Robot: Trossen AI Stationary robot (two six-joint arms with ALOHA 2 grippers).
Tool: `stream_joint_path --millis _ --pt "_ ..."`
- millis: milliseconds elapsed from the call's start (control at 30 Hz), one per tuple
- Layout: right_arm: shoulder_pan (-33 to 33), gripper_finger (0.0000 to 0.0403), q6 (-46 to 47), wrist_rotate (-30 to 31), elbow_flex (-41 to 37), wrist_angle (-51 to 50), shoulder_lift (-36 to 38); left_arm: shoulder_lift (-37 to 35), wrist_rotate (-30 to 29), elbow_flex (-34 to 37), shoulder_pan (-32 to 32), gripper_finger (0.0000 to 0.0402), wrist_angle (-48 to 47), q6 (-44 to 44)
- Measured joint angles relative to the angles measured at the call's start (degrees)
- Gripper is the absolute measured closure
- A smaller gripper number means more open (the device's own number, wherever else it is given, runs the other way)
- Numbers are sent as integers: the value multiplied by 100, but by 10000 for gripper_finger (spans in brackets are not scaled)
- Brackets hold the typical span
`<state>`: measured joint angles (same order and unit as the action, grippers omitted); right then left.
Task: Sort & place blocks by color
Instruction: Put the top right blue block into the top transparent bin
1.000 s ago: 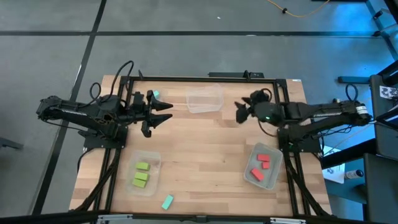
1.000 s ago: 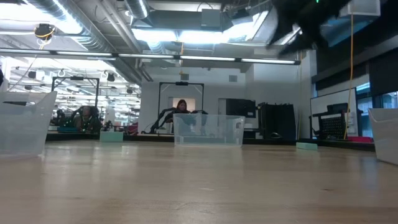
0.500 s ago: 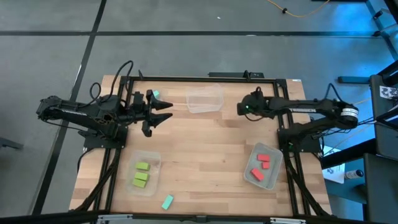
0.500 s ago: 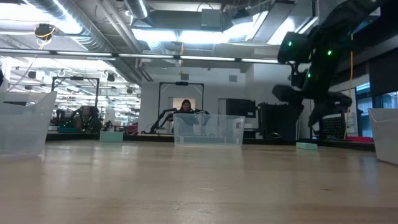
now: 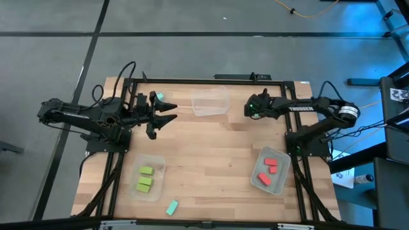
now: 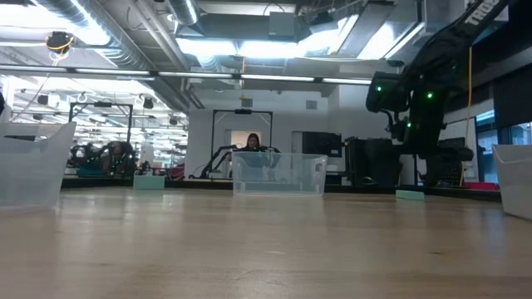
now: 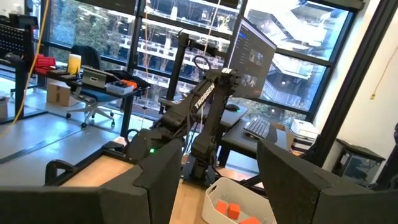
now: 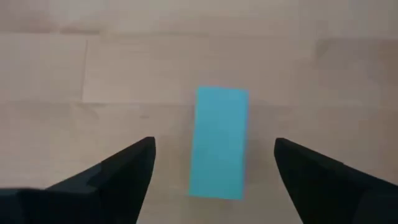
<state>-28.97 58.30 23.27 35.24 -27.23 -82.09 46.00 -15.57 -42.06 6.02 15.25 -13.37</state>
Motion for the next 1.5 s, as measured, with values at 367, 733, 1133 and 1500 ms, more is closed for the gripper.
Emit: stream_joint_path --millis 367,733,1133,1500 --pt "2 73 19 -156 25 192 -553 0 -5 0 0 200 50 0" --pt "2 239 -172 -233 31 -30 -531 0 -65 0 2 200 46 2" --pt "595 273 -1675 -579 -17 -597 1573 0 -226 0 0 200 43 153" --pt "2400 273 -2922 -2053 -4 3043 2808 0 50 0 0 200 -85 154"
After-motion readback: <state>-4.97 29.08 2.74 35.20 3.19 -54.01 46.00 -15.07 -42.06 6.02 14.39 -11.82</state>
